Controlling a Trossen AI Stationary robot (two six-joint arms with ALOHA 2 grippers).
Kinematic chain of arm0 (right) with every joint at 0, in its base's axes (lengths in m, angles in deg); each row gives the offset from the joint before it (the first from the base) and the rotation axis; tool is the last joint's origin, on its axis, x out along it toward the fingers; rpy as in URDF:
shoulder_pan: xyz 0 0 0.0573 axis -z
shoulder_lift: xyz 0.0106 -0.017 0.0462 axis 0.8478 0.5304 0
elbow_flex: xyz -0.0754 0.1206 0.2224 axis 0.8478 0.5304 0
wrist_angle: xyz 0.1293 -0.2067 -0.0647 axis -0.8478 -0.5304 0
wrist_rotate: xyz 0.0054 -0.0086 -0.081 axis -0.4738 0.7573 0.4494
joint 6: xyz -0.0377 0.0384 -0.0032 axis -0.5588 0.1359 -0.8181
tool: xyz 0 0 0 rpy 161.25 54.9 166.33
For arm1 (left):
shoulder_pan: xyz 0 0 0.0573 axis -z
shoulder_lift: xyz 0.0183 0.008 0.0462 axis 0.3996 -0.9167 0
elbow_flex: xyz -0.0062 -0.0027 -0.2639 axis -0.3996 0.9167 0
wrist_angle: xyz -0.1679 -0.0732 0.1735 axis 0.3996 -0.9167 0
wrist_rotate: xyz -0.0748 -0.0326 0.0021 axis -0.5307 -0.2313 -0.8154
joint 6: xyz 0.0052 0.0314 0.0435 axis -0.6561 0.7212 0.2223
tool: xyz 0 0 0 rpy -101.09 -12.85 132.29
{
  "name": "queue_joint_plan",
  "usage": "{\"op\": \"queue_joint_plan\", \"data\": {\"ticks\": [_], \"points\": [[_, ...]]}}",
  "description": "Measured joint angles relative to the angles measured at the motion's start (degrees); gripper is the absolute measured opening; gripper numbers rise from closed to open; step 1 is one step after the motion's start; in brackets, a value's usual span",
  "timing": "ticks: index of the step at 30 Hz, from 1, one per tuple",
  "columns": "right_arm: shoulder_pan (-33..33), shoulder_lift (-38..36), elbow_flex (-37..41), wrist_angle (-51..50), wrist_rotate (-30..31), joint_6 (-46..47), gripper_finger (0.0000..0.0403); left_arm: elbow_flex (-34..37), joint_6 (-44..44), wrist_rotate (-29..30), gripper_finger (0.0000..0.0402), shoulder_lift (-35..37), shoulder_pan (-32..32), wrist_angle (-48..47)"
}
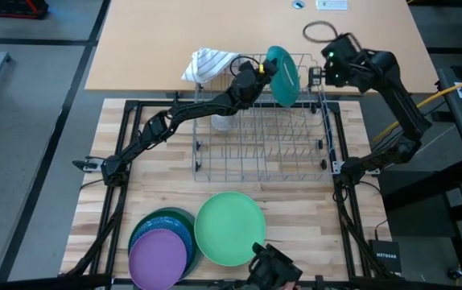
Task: Sort dishes
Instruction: Put the blue plate in the dishwasher rack
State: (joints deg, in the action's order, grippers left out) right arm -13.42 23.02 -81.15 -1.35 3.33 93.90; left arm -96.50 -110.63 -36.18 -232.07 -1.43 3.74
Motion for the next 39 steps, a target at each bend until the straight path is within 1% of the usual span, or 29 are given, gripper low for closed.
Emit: {"op": "queue_joint_plan", "data": {"ticks": [2, 4, 9, 12, 13, 15, 16, 19, 21, 24, 27, 28, 33, 36, 39], "points": [[0.57, -0.12, 2.60, -0.59, 1.76, 3.13, 0.0005, 0.00, -0.12, 0.05, 0.0017, 0.01, -0.03, 0.00], [2.26, -0.30, 5.75, -0.39, 2.16, 4.95, 0.0005, 0.00, 0.43, -0.02, 0.0014, 0.00, 0.04, 0.14], [6.75, -0.28, 13.27, 3.30, 2.72, 5.38, 0.0005, 0.00, -0.19, -0.12, 0.0013, 0.01, 0.05, 0.18], [6.83, -0.10, 16.45, 6.38, 6.87, 6.53, 0.0005, 0.00, -0.07, -0.12, 0.0017, 0.00, 0.04, 0.16], [6.85, 0.00, 17.16, 7.04, 6.76, 6.65, 0.0005, 0.00, -0.06, -0.12, 0.0017, 0.02, 0.02, 0.16], [6.95, 0.62, 18.75, 8.02, 4.31, 6.91, 0.0005, 0.00, 0.27, -0.12, 0.0017, 0.00, 0.04, 0.18], [7.15, 1.09, 19.65, 8.41, 4.45, 6.95, 0.0005, 0.00, 0.48, -0.10, 0.0017, 0.01, 0.06, 0.18], [7.26, 1.46, 20.92, 8.87, 6.45, 6.98, 0.0005, 0.00, 0.52, -0.10, 0.0014, 0.01, 0.04, 0.16], [7.61, 2.09, 22.24, 9.33, 6.01, 7.04, 0.0005, 0.00, 0.34, -0.10, 0.0013, 0.00, 0.05, 0.16], [8.40, 3.02, 24.27, 10.55, 6.89, 6.54, 0.0005, 0.00, 0.28, -0.08, 0.0015, 0.00, 0.08, 0.04], [8.38, 3.17, 24.57, 10.42, 9.83, 7.14, 0.0005, 0.00, 0.43, -0.07, 0.0017, 0.02, 0.08, -0.49], [8.40, 3.42, 24.89, 10.48, 9.94, 7.17, 0.0005, 0.00, 0.38, -0.07, 0.0017, 0.01, 0.10, -0.57], [8.29, 3.22, 26.61, 10.97, 9.93, 8.04, 0.0005, 0.00, 0.04, -0.10, 0.0013, 0.00, 0.02, -1.09], [8.31, 3.37, 28.50, 11.39, 6.93, 8.94, 0.0005, 0.00, 0.03, -0.12, 0.0013, 0.00, -0.04, -1.05], [8.31, 3.35, 29.08, 11.92, 6.80, 8.96, 0.0005, 0.00, -0.71, -0.10, 0.0017, 0.00, -0.21, -1.12]]}}
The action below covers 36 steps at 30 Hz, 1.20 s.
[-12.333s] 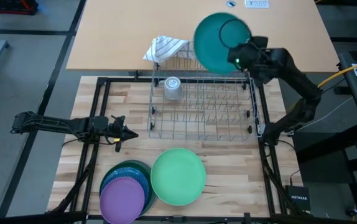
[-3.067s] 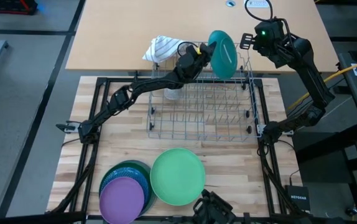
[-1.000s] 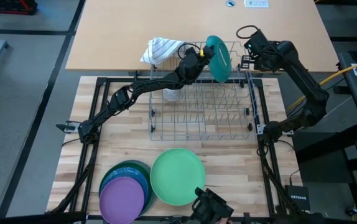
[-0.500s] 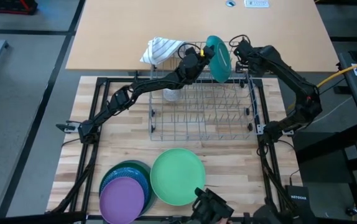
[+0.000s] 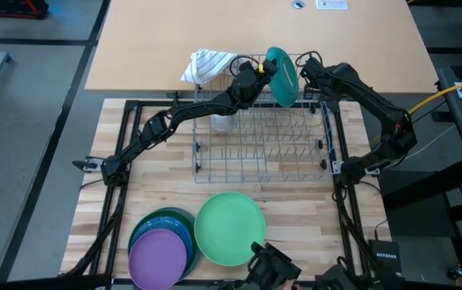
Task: Sort dishes
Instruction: Put the blue plate in the dishwasher rack
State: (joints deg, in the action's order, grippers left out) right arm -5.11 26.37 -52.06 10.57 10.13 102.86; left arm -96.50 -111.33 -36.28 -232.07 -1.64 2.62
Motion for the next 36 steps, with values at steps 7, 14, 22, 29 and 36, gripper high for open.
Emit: {"op": "queue_joint_plan", "data": {"ticks": [7, 14, 22, 29, 36], "points": [[0.16, 0.00, 1.42, 2.30, -6.10, 1.32, 0.0005, 0.00, -0.02, 0.00, 0.0013, 0.01, -0.08, 0.05], [3.81, -0.13, 4.52, 4.18, -19.34, 0.67, 0.0005, 0.00, 0.06, 0.00, 0.0017, 0.01, -0.10, -0.36], [6.67, -3.63, 4.44, 9.69, -25.53, 1.26, 0.0005, 0.00, -0.03, -0.09, 0.0013, 0.01, -0.08, -1.51], [6.72, -2.60, 4.44, 11.39, -22.80, 5.49, 0.0002, 0.00, 0.04, -0.04, 0.0019, 0.01, -0.09, -2.07], [5.04, -0.40, 4.46, 11.47, -16.10, 9.58, 0.0001, 0.00, -0.20, -0.02, 0.0021, 0.01, -0.10, -2.86]]}}
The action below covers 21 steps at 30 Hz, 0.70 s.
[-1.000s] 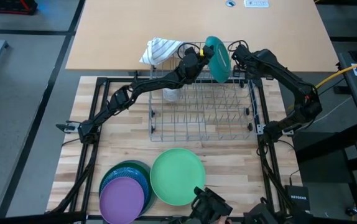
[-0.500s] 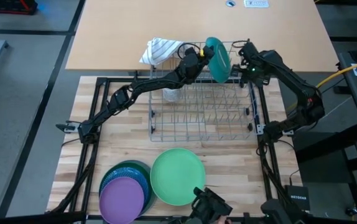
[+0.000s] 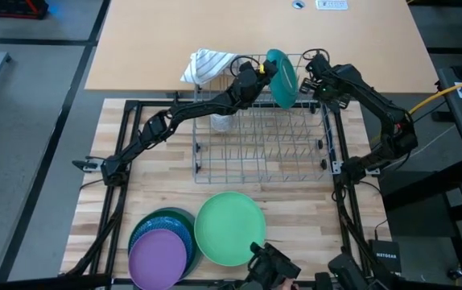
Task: Sort dishes
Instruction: Put the blue plate in the dishwasher rack
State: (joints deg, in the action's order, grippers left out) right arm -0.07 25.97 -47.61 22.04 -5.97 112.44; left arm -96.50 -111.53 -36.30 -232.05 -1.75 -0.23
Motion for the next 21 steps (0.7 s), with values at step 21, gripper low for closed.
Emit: {"op": "queue_joint_plan", "data": {"ticks": [21], "points": [[-1.83, -9.45, -6.03, -17.18, -10.86, 3.67, 0.0003, 0.00, 0.28, -0.54, 0.0021, 0.00, -0.28, -0.07]]}}
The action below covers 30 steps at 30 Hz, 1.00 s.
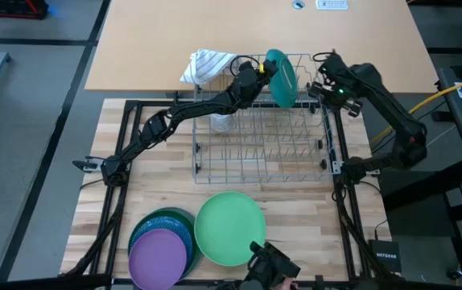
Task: Sort dishes
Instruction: Put the blue plate in the dishwasher rack
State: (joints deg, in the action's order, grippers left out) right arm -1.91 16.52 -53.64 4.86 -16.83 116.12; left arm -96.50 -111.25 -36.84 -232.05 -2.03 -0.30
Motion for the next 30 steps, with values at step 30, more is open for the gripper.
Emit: {"op": "queue_joint_plan", "data": {"ticks": [30], "points": [[-7.29, -44.27, 41.59, 10.48, 6.04, 20.02, 0.0002, 0.00, -0.02, -0.35, 0.0021, 0.00, -0.02, 0.02]]}}
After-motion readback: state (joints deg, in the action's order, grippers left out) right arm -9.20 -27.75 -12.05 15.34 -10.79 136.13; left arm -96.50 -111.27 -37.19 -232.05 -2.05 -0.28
